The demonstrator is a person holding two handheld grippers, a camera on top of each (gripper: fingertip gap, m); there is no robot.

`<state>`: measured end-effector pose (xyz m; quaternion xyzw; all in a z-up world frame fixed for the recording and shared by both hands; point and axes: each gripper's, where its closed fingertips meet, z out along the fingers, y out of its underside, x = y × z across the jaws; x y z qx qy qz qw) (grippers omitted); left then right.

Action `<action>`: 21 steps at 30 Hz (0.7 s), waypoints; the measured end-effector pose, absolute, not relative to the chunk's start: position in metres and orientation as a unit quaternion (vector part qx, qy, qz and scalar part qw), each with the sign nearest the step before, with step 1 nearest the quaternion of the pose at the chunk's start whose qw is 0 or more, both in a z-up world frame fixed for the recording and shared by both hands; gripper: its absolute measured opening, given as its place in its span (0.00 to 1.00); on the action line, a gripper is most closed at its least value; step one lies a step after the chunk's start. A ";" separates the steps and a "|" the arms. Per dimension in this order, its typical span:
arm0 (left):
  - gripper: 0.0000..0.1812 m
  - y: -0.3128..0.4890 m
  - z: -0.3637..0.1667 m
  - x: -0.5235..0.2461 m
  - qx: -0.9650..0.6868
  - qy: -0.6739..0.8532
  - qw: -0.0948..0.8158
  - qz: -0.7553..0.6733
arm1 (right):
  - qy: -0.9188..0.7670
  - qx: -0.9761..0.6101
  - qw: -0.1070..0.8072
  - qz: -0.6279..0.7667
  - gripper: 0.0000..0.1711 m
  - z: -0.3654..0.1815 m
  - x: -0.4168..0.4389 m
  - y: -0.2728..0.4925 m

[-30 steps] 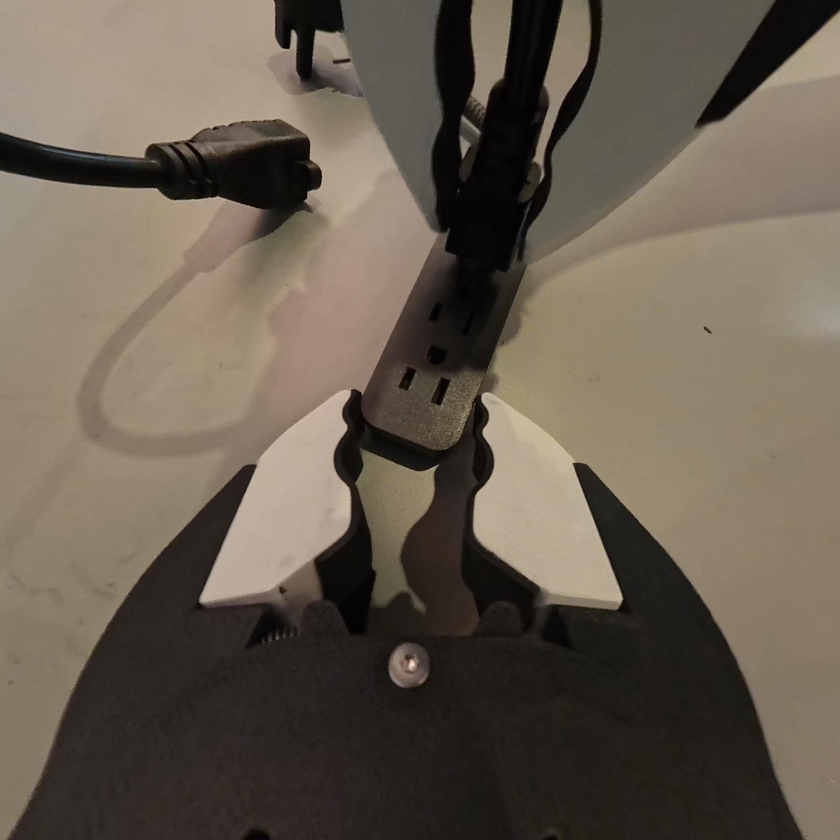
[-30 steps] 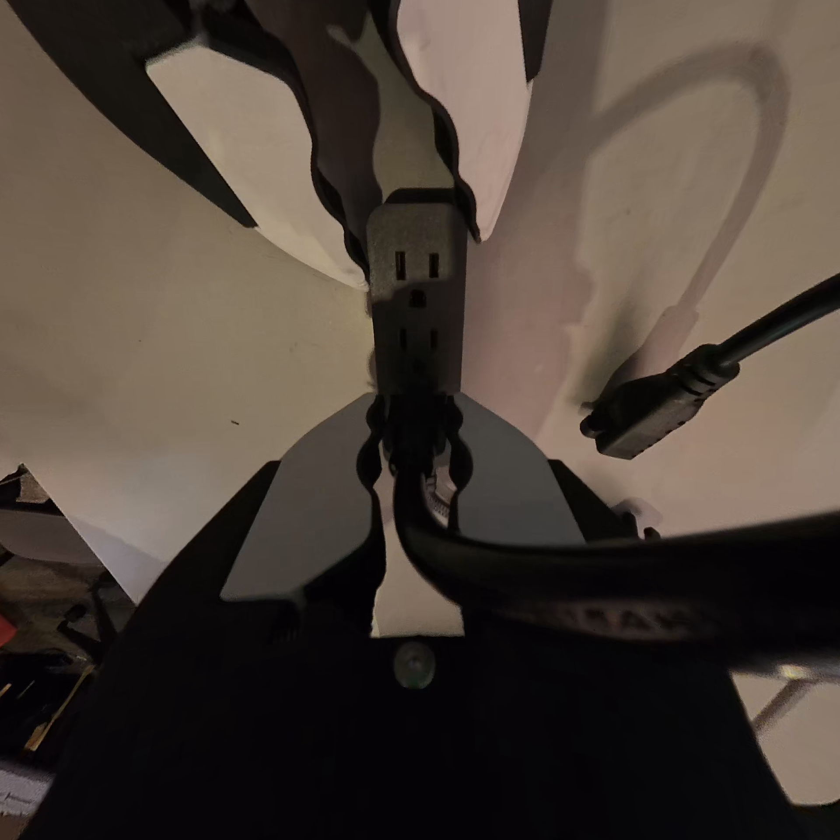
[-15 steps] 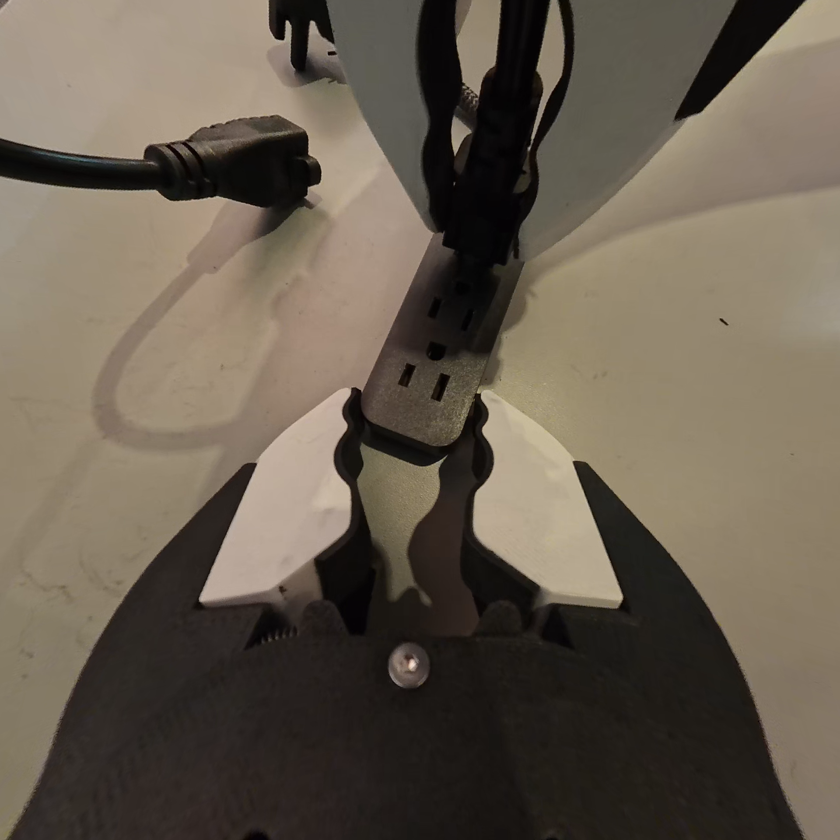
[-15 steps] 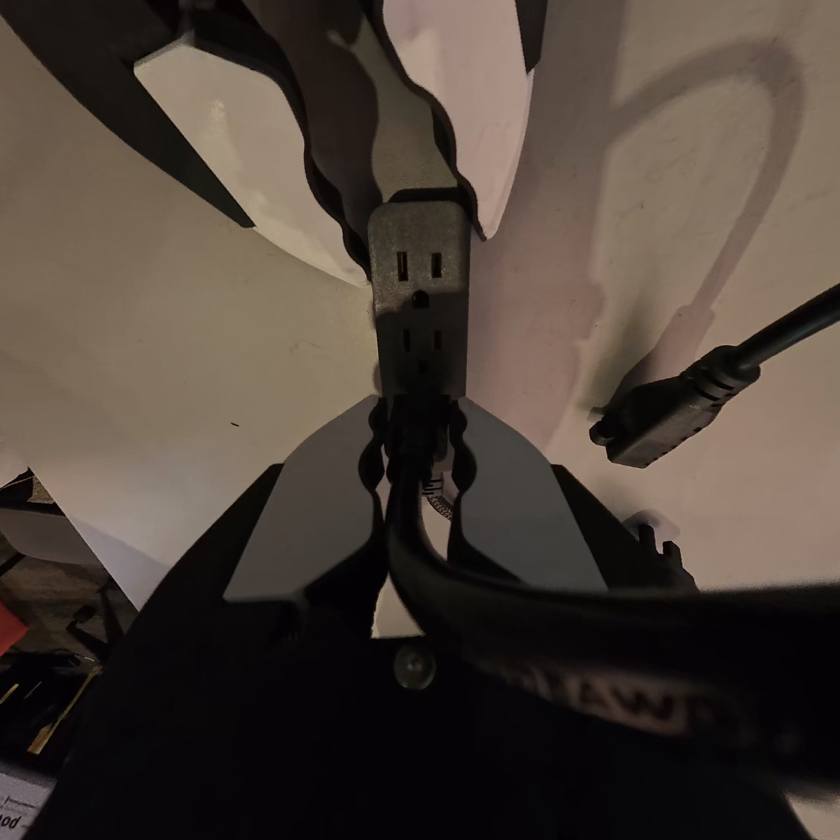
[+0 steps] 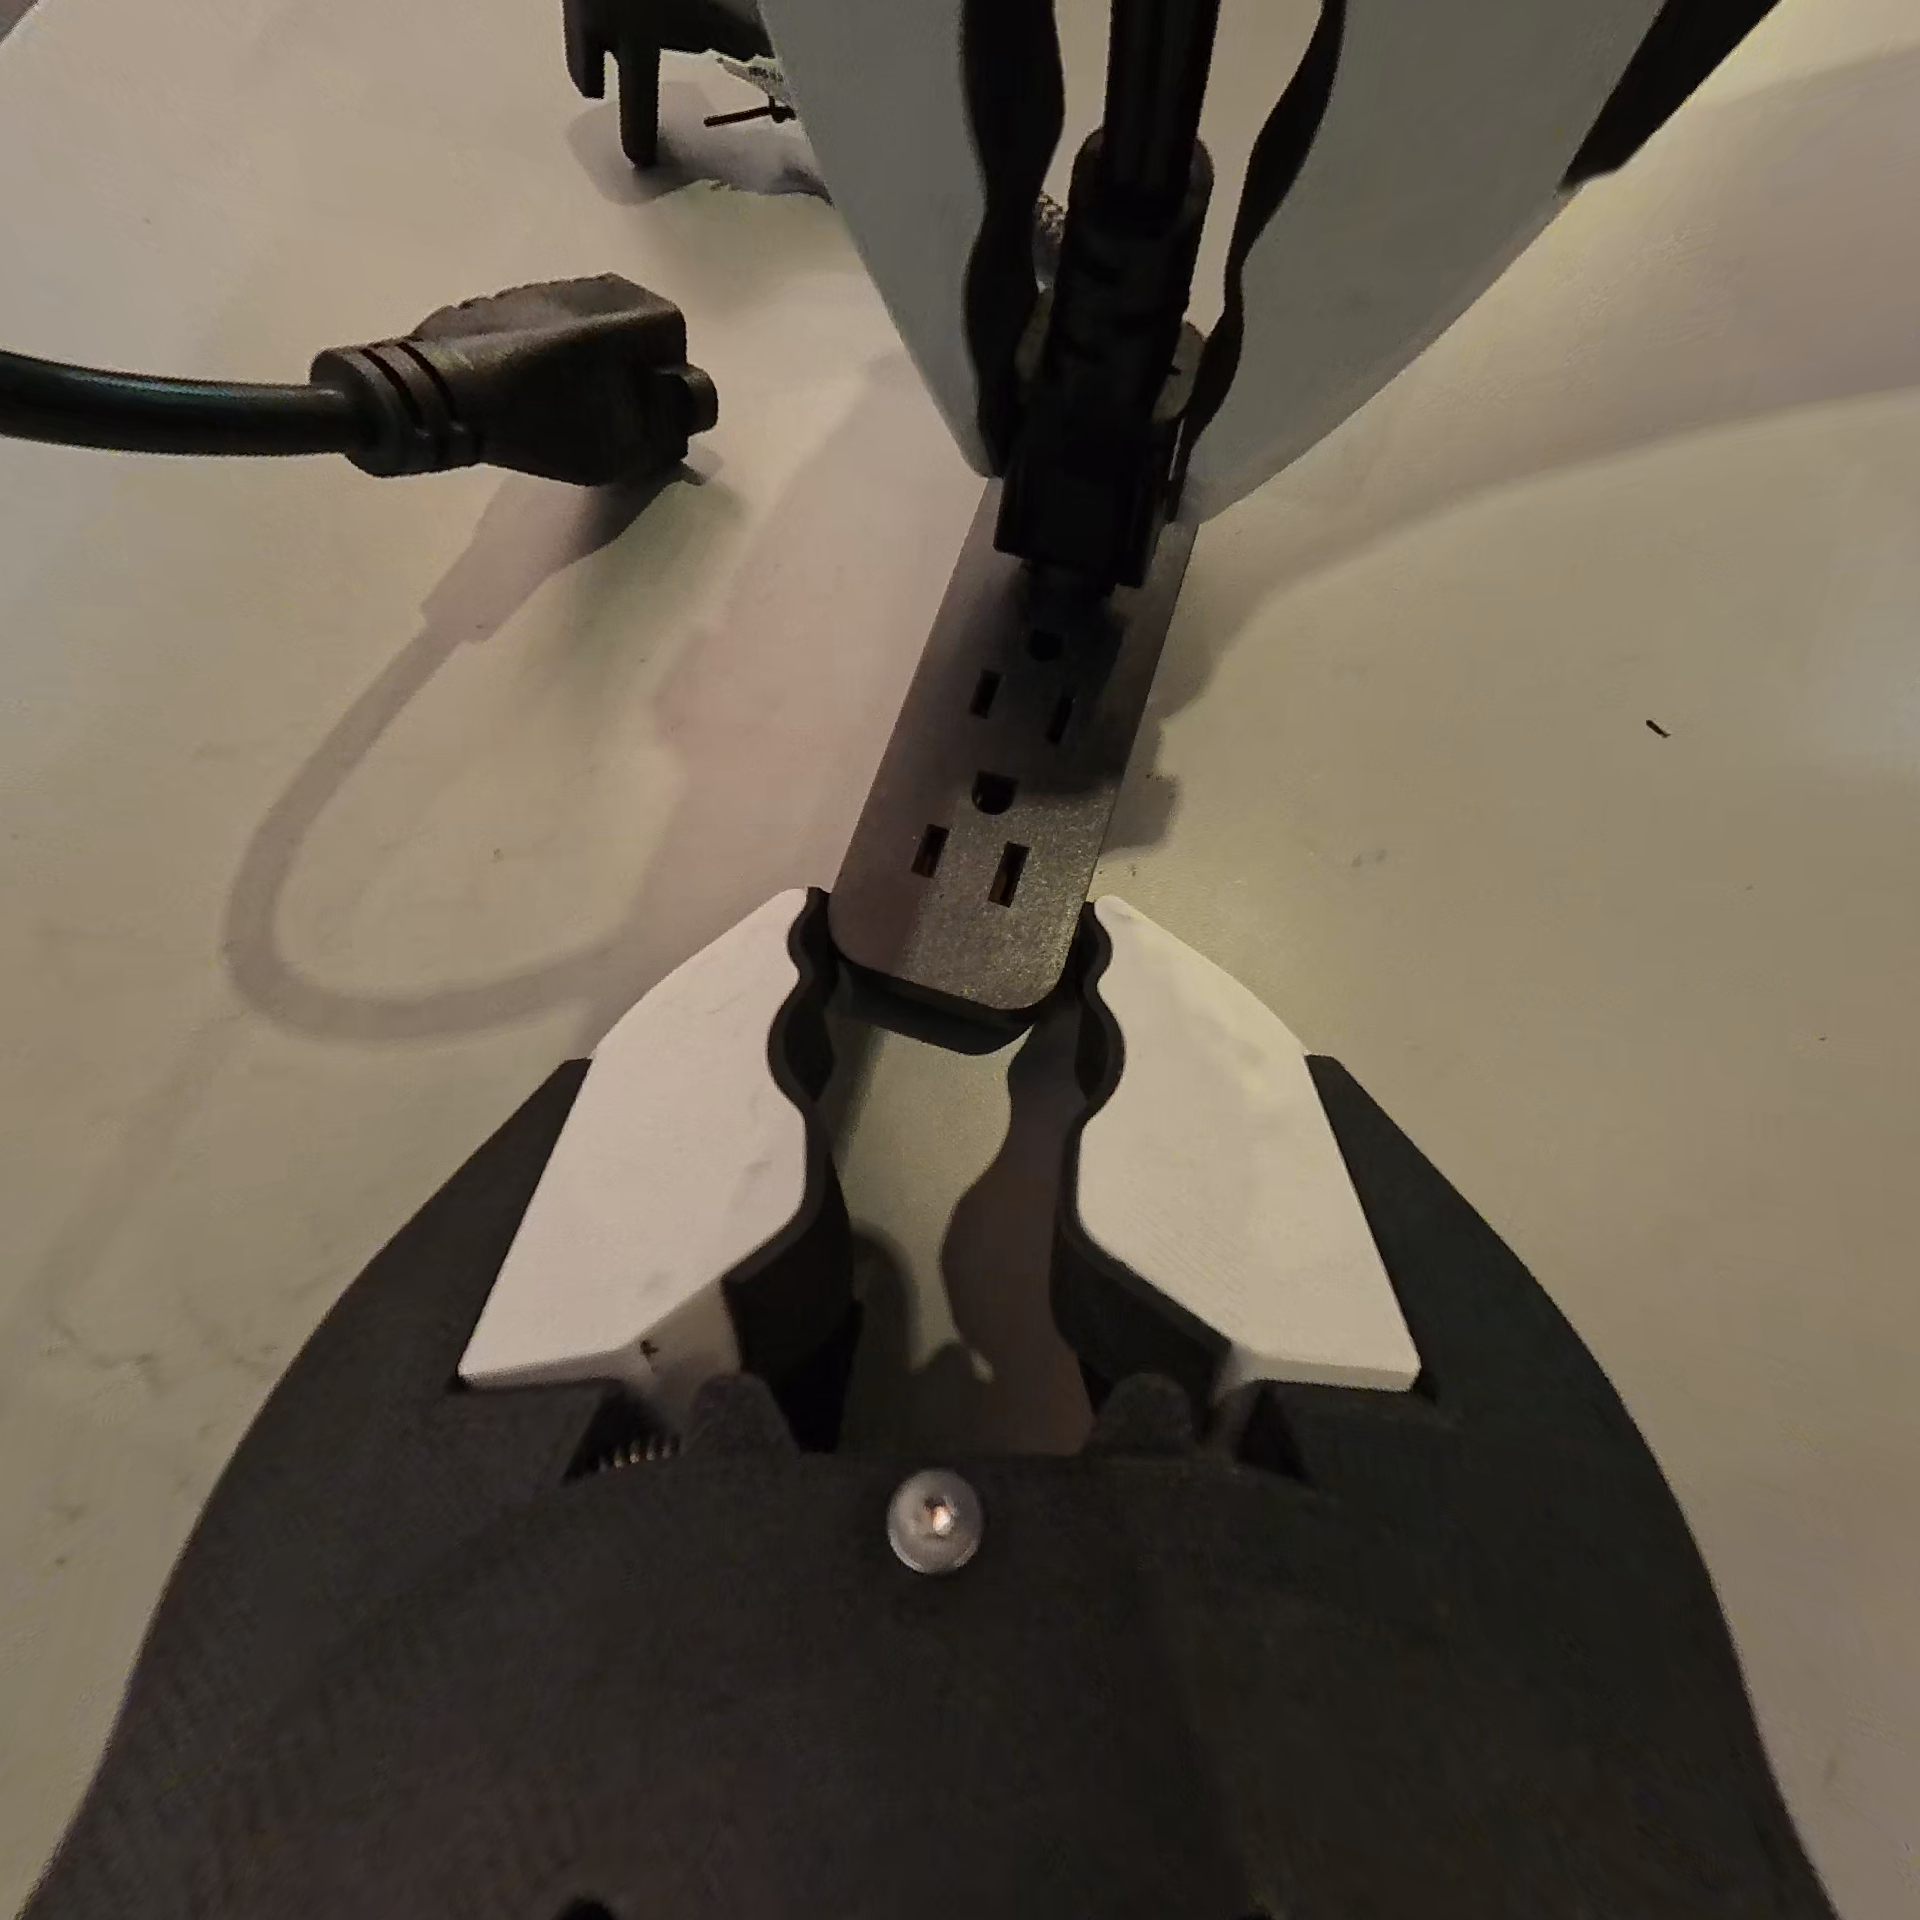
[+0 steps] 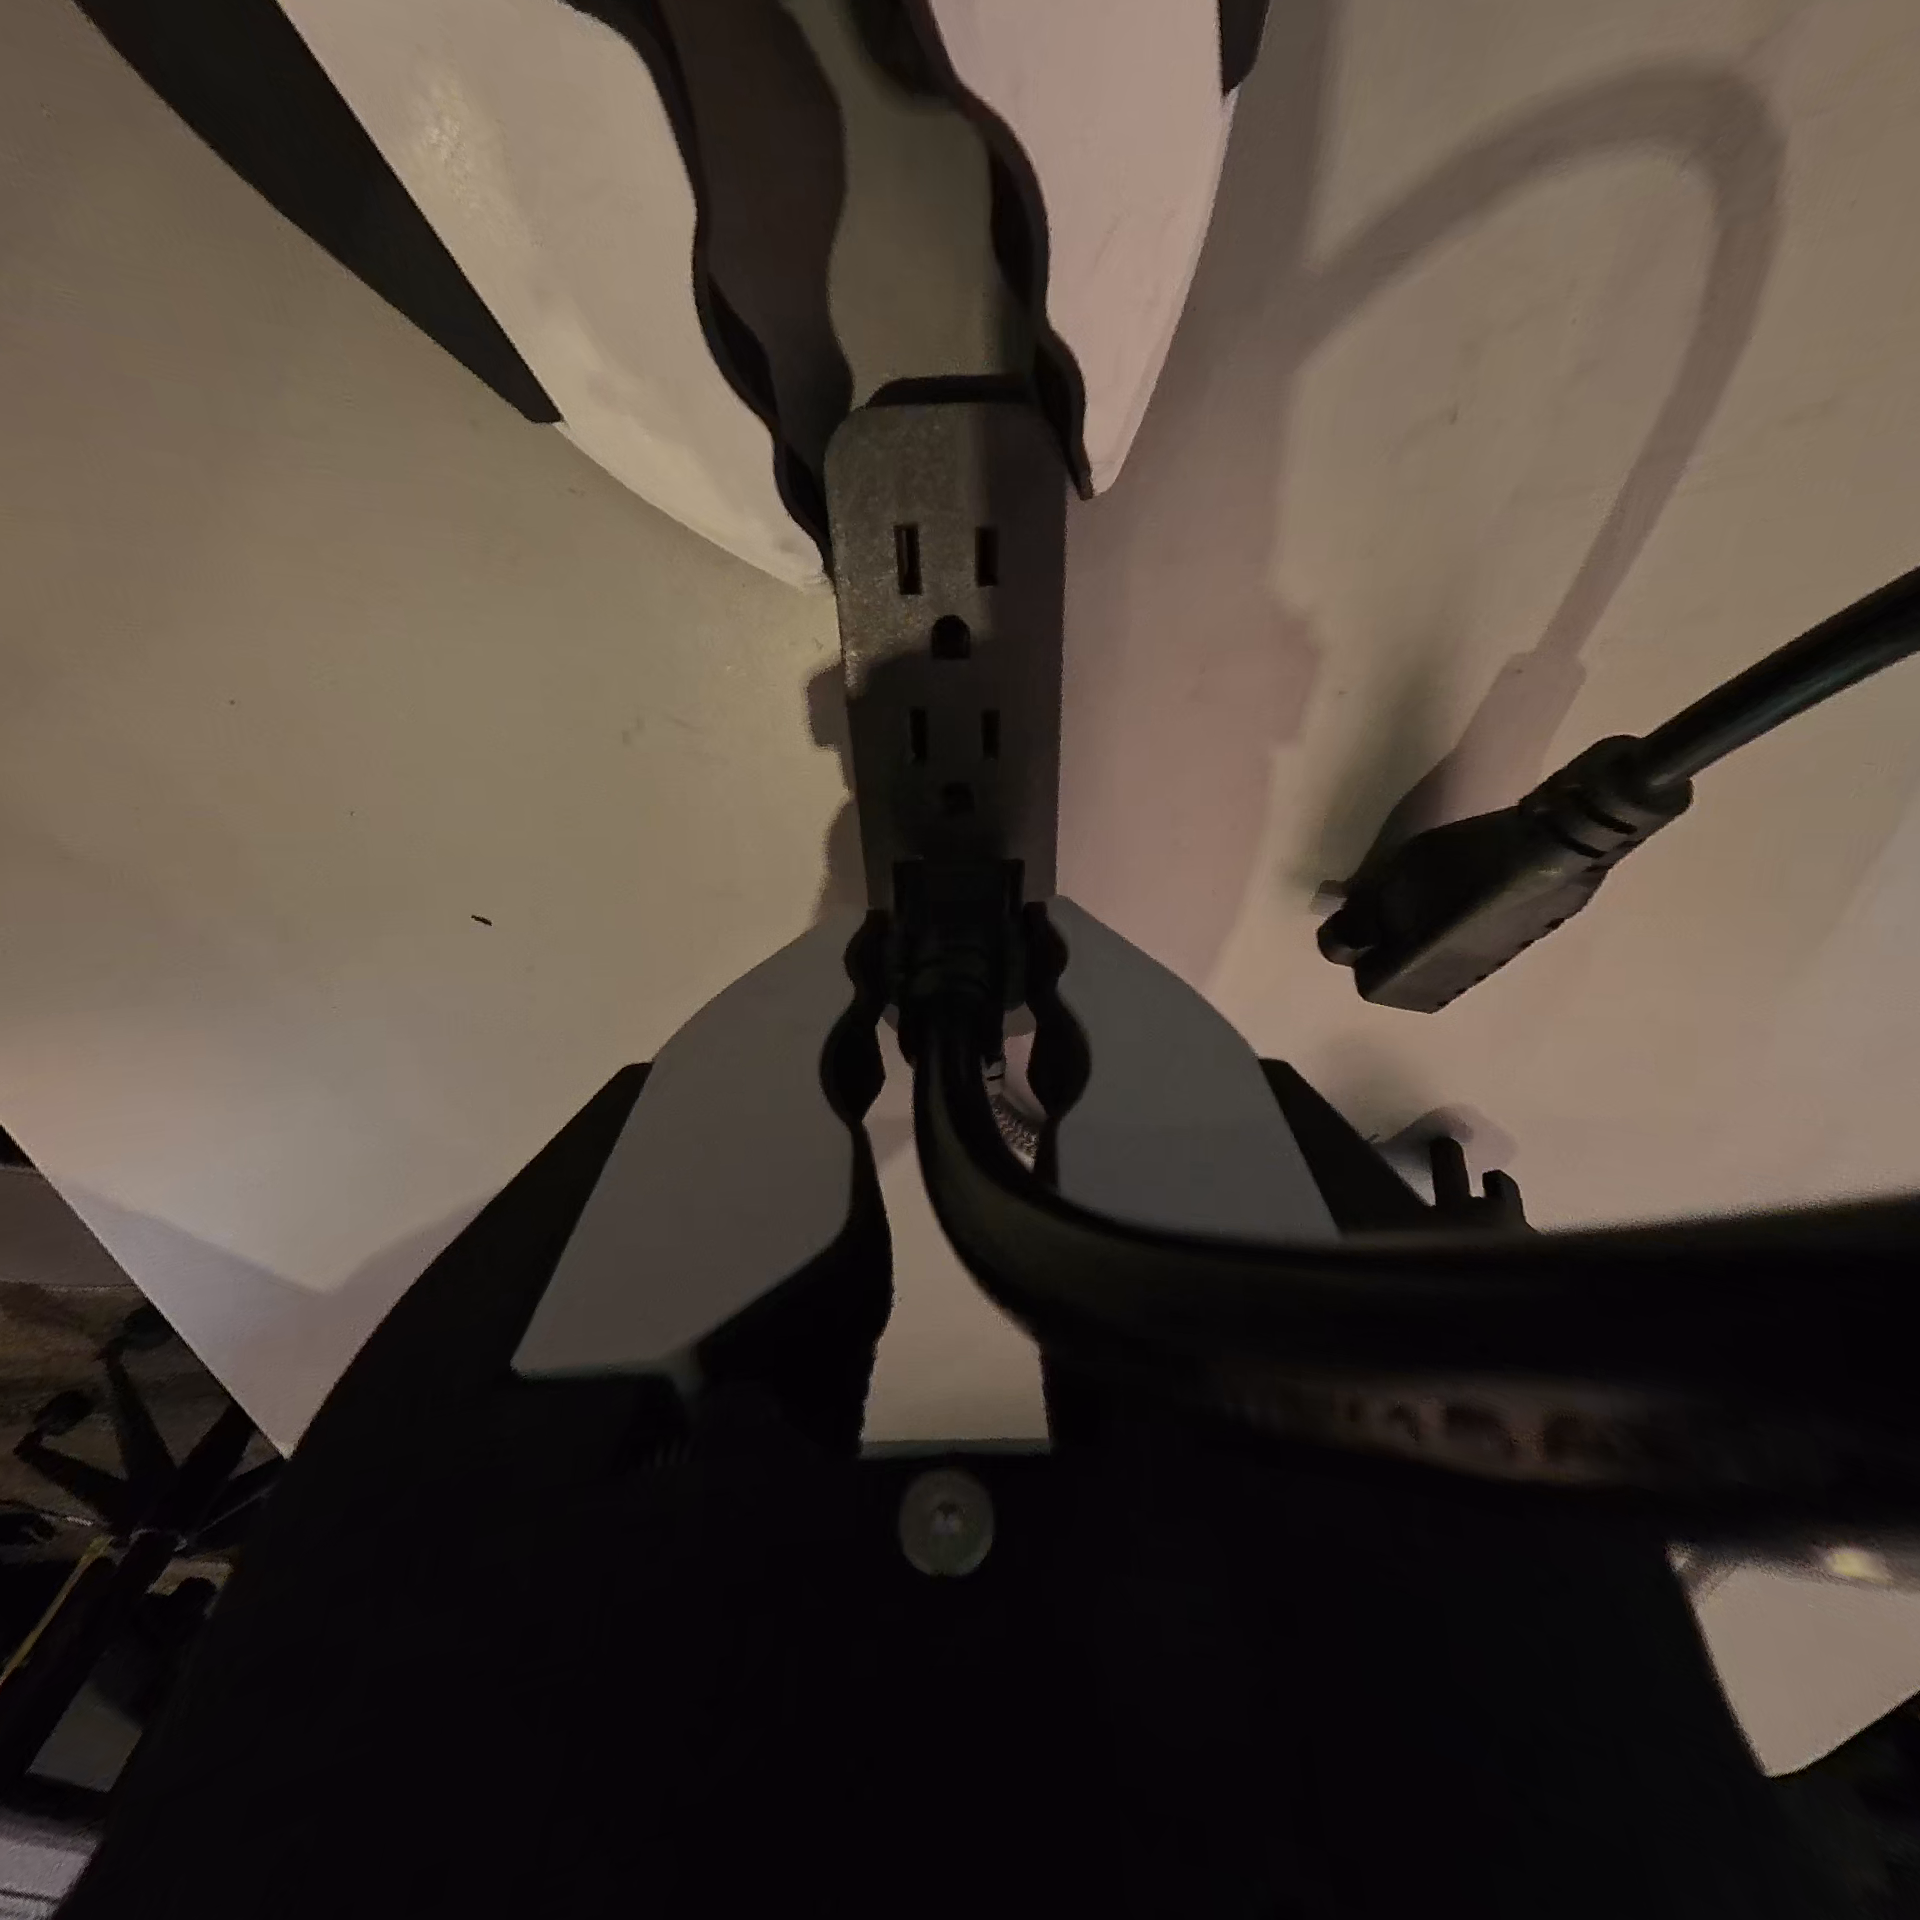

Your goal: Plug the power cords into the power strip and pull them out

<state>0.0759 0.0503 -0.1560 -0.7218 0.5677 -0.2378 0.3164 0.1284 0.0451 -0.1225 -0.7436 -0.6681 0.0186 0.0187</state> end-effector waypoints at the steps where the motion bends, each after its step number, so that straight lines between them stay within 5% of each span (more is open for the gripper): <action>1: 0.24 0.050 -0.156 0.076 -0.722 0.568 0.316 -0.238 | -0.668 -0.744 0.020 0.017 0.15 -0.123 0.129 0.045; 10: 0.24 0.050 -0.156 0.076 -0.722 0.568 0.316 -0.238 | -0.680 -0.731 -0.009 0.056 0.16 -0.128 0.129 0.045; 16: 0.24 0.050 -0.156 0.076 -0.722 0.568 0.316 -0.238 | -0.625 -0.745 0.123 0.198 0.17 -0.129 0.125 0.045; 21: 0.24 0.050 -0.156 0.076 -0.722 0.568 0.316 -0.238 | -0.647 -0.736 0.149 0.134 0.16 -0.134 0.125 0.047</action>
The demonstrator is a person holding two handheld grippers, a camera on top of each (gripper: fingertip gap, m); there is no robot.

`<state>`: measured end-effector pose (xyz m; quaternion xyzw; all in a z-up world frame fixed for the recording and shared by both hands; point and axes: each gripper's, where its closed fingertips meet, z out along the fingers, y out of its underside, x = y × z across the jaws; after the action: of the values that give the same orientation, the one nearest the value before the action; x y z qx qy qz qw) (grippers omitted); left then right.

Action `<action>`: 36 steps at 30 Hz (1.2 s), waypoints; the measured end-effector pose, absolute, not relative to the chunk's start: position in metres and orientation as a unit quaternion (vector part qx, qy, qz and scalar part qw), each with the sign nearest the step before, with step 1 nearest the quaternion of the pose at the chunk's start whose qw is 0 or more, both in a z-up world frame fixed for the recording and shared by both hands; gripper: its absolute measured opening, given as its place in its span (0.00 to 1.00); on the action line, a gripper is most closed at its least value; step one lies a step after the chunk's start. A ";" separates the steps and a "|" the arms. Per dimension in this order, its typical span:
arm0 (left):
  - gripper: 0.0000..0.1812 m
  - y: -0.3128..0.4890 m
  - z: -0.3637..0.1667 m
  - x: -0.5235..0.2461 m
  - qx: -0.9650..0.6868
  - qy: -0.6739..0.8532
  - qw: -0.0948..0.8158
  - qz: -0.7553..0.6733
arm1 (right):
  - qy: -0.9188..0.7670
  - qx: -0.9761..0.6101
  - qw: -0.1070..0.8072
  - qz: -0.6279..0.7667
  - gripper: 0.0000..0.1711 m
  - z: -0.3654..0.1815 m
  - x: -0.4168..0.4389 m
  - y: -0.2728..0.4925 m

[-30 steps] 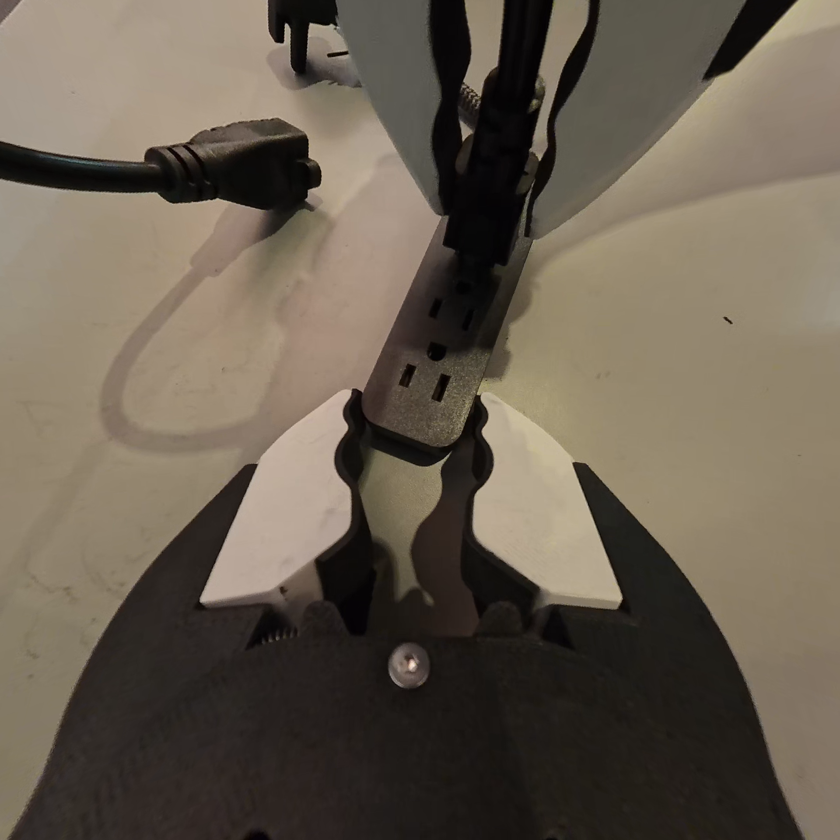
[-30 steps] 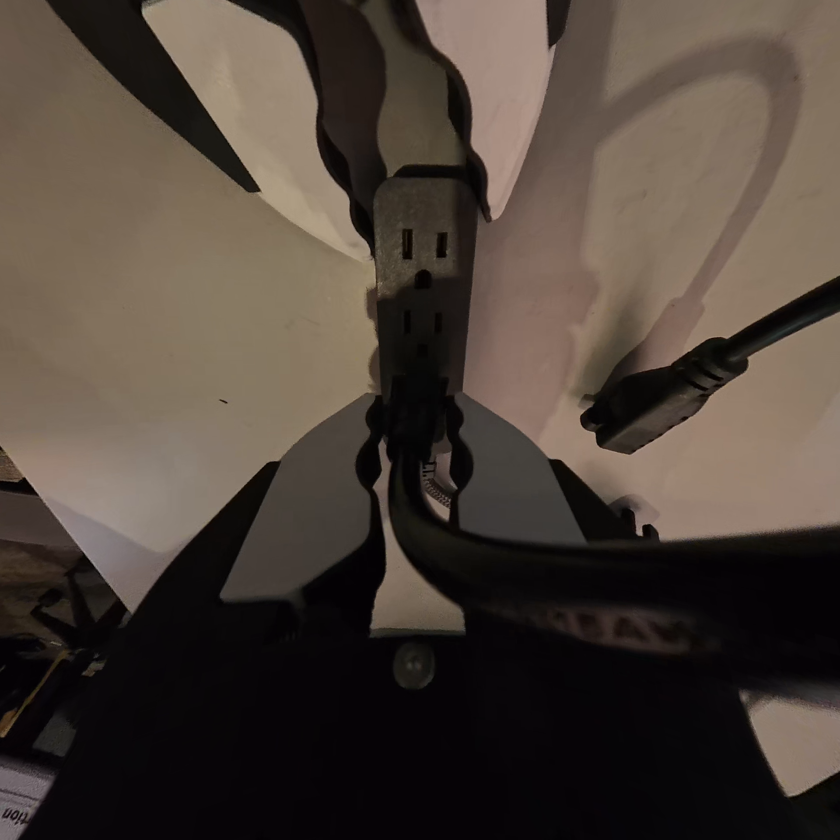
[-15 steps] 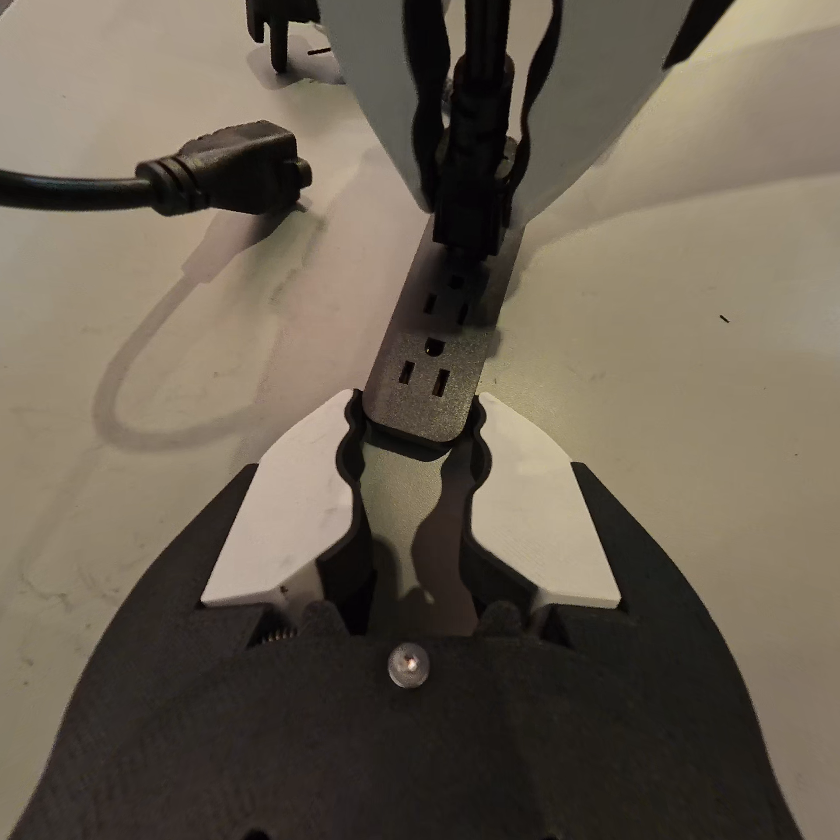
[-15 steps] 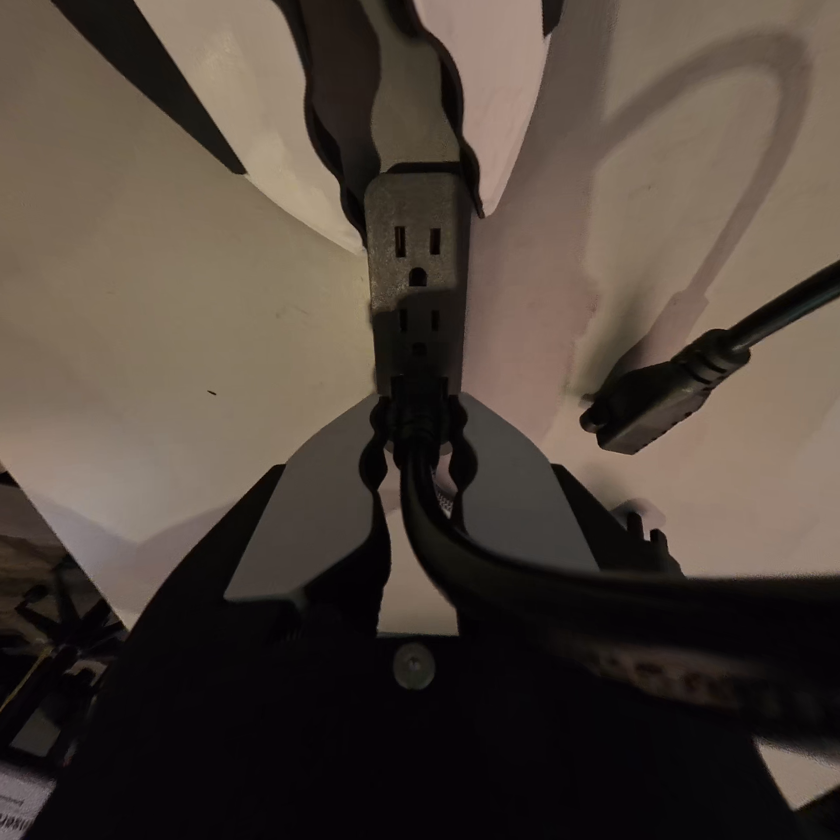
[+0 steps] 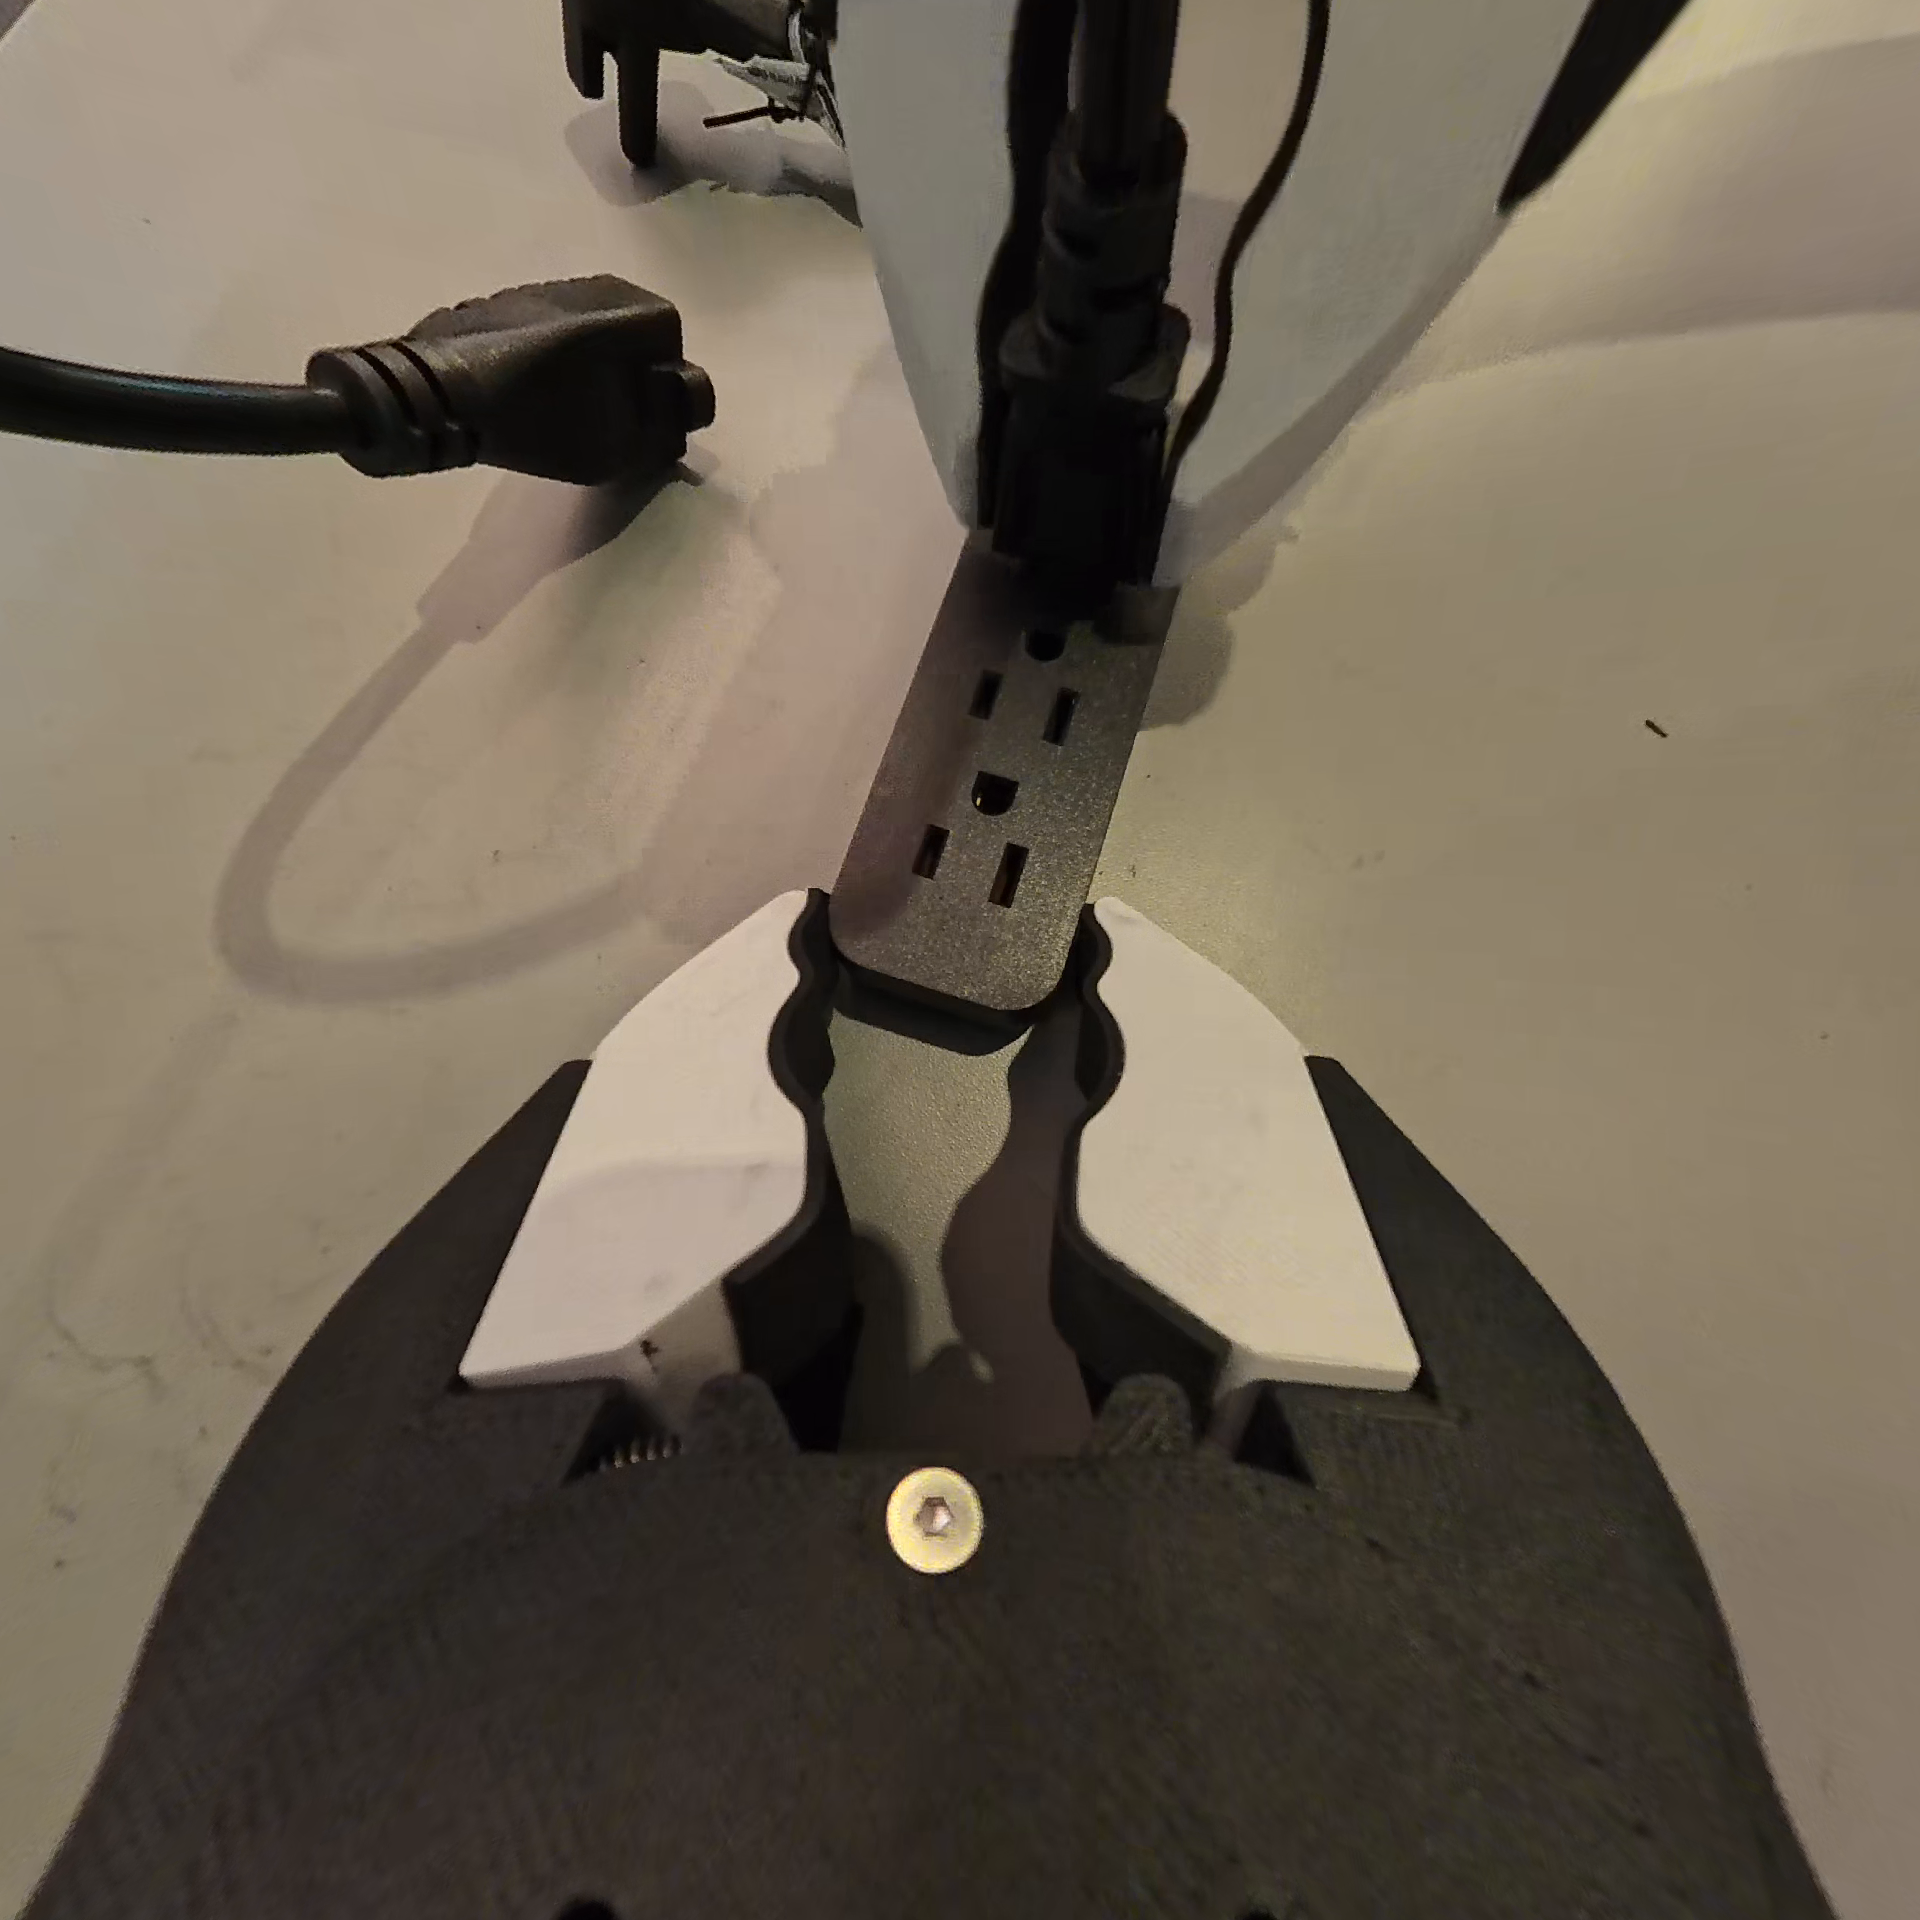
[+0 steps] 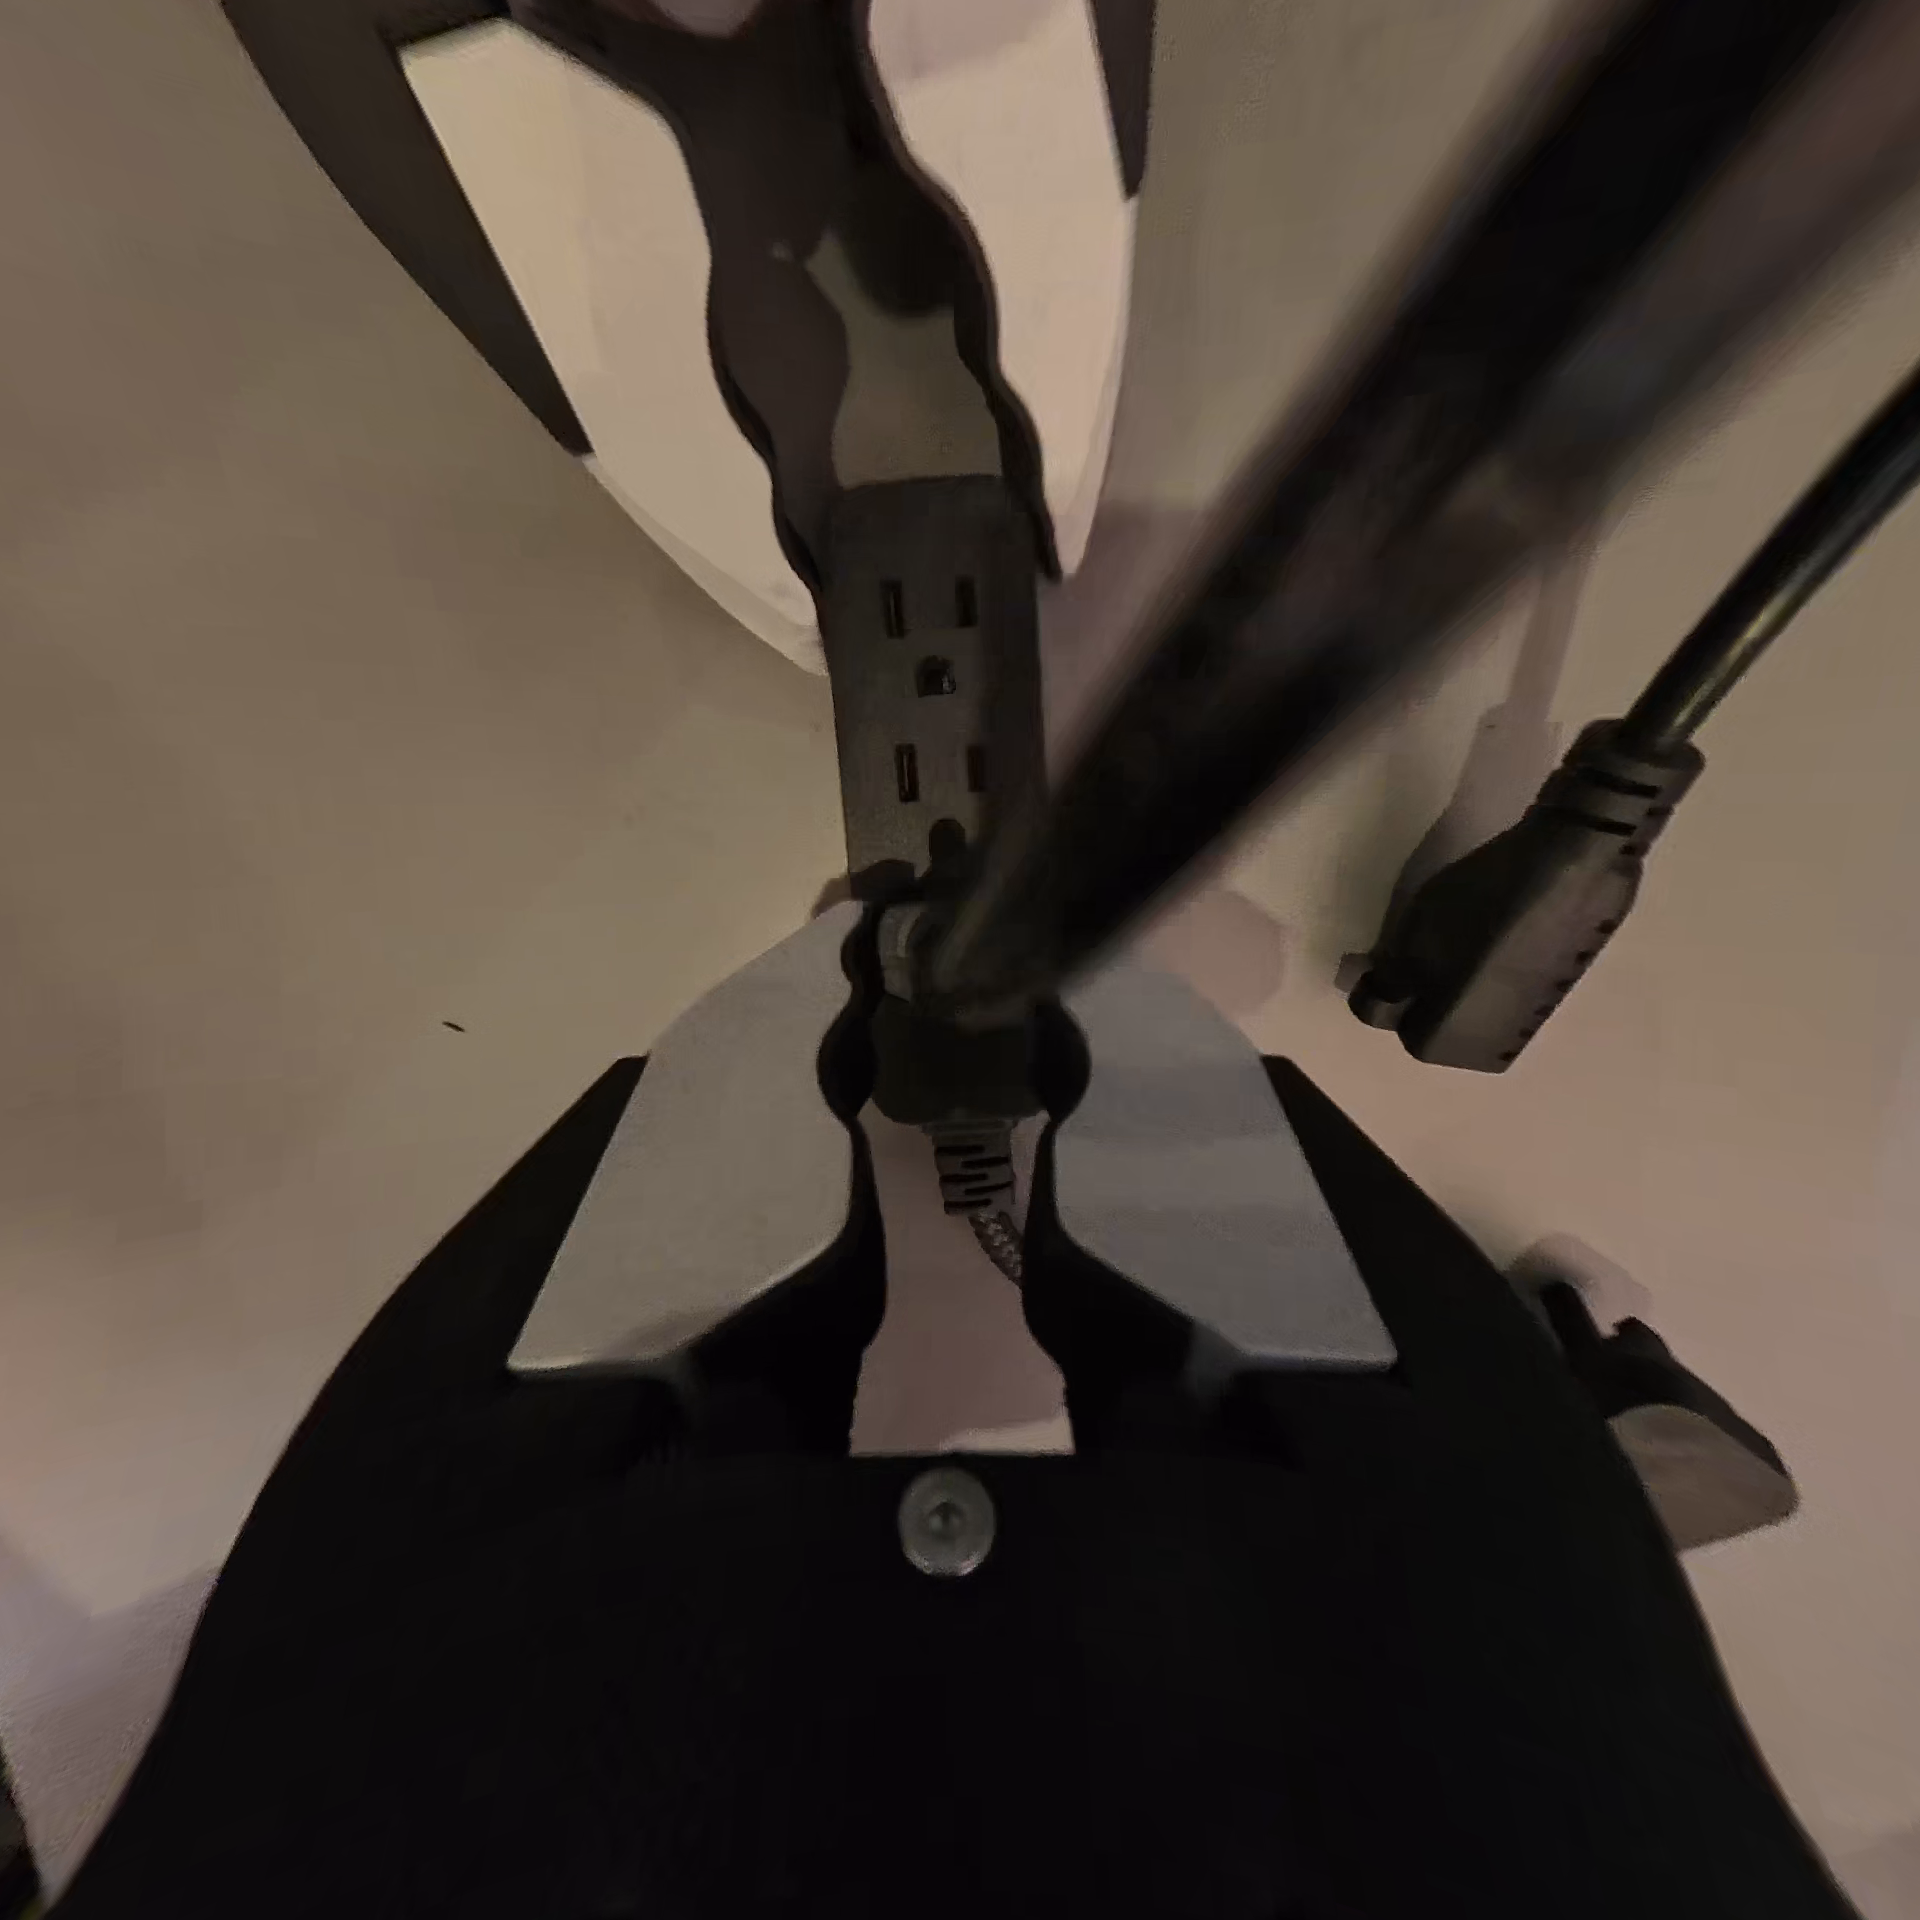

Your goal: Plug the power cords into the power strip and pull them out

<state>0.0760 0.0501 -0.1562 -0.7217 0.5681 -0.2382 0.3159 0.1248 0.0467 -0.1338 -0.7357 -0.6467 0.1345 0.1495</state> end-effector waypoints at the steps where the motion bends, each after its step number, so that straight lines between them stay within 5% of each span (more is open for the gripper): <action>1: 0.24 0.050 -0.156 0.076 -0.722 0.568 0.316 -0.238 | -0.658 -0.730 0.144 0.115 0.18 -0.136 0.126 0.047; 11: 0.24 0.050 -0.156 0.076 -0.721 0.569 0.315 -0.238 | -0.592 -0.751 0.188 0.226 0.16 -0.103 0.127 0.050; 36: 0.24 0.050 -0.156 0.077 -0.722 0.569 0.315 -0.237 | -0.663 -0.743 0.075 0.041 0.09 -0.096 0.127 0.050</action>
<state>0.0766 0.0500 -0.1561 -0.7217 0.5690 -0.2372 0.3148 0.1270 0.0496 -0.0958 -0.7434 -0.6634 0.0413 0.0753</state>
